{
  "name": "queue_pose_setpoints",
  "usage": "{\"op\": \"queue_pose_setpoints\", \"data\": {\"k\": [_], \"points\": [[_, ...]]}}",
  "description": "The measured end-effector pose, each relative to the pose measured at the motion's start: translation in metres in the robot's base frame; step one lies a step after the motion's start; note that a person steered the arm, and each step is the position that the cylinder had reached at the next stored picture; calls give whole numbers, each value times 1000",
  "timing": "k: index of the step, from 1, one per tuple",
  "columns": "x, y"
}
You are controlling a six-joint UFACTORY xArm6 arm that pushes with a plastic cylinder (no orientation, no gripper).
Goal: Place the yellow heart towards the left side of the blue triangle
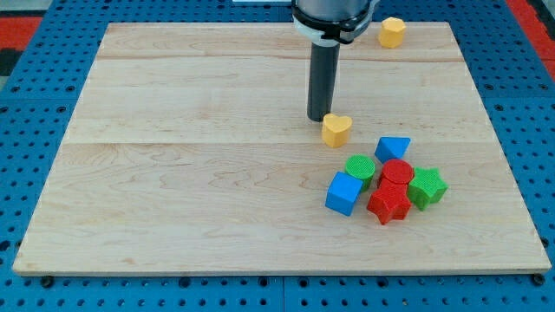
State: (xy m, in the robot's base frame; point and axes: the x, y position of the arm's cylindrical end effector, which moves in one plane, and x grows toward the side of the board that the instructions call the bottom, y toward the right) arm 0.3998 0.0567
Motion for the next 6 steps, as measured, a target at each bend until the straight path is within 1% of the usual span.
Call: {"op": "queue_pose_setpoints", "data": {"k": [3, 5, 6], "points": [[33, 6], [54, 33], [30, 53]]}}
